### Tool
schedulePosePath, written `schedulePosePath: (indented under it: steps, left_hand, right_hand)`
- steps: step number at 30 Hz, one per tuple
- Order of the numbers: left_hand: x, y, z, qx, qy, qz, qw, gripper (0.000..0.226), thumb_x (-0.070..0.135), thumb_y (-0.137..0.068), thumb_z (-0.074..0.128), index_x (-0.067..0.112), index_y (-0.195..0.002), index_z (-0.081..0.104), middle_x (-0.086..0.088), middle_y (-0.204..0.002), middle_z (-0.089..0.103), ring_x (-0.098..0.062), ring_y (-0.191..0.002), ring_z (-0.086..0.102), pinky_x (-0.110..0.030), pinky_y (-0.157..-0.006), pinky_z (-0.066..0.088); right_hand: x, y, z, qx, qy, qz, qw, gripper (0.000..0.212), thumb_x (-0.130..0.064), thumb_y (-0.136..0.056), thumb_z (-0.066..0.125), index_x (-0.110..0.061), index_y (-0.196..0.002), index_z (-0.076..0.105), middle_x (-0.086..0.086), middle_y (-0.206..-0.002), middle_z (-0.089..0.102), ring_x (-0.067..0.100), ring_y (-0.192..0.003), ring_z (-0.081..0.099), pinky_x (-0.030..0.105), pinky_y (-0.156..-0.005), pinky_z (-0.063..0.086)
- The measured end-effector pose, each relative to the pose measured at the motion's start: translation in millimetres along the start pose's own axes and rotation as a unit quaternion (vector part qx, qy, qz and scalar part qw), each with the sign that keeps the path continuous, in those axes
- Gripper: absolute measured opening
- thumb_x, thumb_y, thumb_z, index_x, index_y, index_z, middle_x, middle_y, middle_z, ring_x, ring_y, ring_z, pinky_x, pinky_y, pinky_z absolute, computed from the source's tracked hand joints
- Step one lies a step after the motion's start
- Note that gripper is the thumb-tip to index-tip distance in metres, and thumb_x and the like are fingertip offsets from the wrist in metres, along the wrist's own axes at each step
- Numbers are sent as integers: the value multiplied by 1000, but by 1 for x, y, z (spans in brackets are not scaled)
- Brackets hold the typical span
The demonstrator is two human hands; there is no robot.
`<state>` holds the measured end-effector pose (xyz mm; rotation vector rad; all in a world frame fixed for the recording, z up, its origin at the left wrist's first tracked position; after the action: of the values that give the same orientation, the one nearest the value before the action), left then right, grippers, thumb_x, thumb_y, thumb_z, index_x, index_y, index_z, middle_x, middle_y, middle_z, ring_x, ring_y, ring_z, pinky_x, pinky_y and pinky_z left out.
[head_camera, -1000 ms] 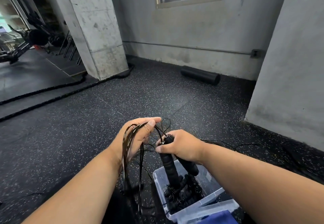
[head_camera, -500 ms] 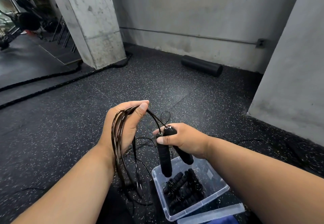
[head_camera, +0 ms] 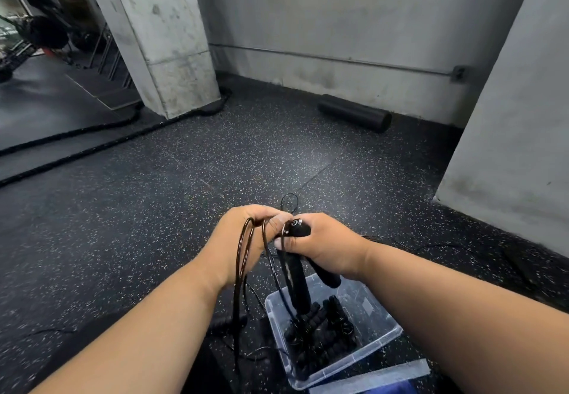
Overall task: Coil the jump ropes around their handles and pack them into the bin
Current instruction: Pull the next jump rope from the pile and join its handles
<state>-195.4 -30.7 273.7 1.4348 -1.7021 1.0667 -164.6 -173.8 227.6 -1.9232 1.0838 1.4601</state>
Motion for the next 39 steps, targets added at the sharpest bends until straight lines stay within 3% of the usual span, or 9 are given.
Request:
schedulePosePath:
  steps: [4,8,13,19,24,29,33,35,39]
  left_hand:
    - [14,8,-1,-2,15,29,999,26,41,-95,65,23,-103,82,7,-95,81,-14,-90,75,-26,-80,58]
    - [18,11,0,12,32,26,999,18,28,-101,67,19,-101,82,9,-96,81,-8,-92,75,-16,-80,53]
    - [18,17,2,12,102,10,995,20,19,-104,63,9,-103,81,-5,-96,81,-16,-92,76,-23,-86,56]
    - [9,23,9,-63,76,-69,993,43,54,-102,52,24,-108,81,2,-85,76,-8,-77,67,-23,-79,51]
    - [7,26,11,-66,44,-40,996,10,18,-98,73,17,-103,82,1,-95,81,-9,-92,76,-19,-83,54]
    - [10,30,8,-34,57,-18,998,10,15,-100,71,13,-103,81,-5,-98,81,-18,-94,76,-25,-87,58]
    - [9,31,5,-7,150,-50,987,10,18,-95,74,11,-99,81,-10,-98,81,-18,-91,75,-29,-85,58]
    - [7,32,6,-1,200,-66,978,13,22,-91,76,12,-95,82,-11,-95,80,-17,-85,73,-27,-80,58]
    - [9,35,11,-9,258,-78,963,16,12,-97,69,-1,-101,76,-10,-85,75,-12,-72,67,-22,-67,56]
  right_hand:
    - [-2,9,-1,5,-57,1,998,30,-43,-89,78,-14,-95,70,-2,-78,60,14,-73,52,38,-75,43]
    - [1,15,5,-15,-141,27,990,30,-31,-94,75,-8,-113,70,4,-97,70,18,-90,62,45,-94,52]
    - [1,19,8,-6,-147,30,989,35,-36,-91,77,-8,-111,69,8,-94,72,18,-88,65,44,-91,53]
    - [-6,26,3,11,62,5,998,31,-44,-90,76,-13,-91,69,-9,-72,65,8,-65,60,32,-71,51]
    - [-8,30,0,36,128,-13,991,36,-40,-87,78,-8,-79,64,-7,-65,61,8,-60,55,32,-64,48]
    - [-11,37,4,-2,32,3,999,30,-37,-91,76,-9,-92,66,-8,-74,64,8,-68,59,30,-71,48]
    - [-11,39,12,-26,-46,13,998,42,-47,-88,76,-10,-105,65,8,-89,67,27,-83,60,65,-85,50]
    - [-11,41,16,-42,-87,24,995,45,-47,-88,78,-9,-106,62,15,-88,65,38,-80,58,73,-73,47]
    - [-16,45,15,-37,-99,30,994,40,-33,-98,70,3,-113,57,3,-77,61,18,-56,57,26,-46,46]
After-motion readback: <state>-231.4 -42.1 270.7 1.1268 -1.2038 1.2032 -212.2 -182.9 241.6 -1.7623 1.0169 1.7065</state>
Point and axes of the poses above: each hand's wrist, its own y-axis away from the middle knuckle, its own z-axis out of the palm, x = y × z, the point moved 7 cm from there along -y, towards the middle knuckle
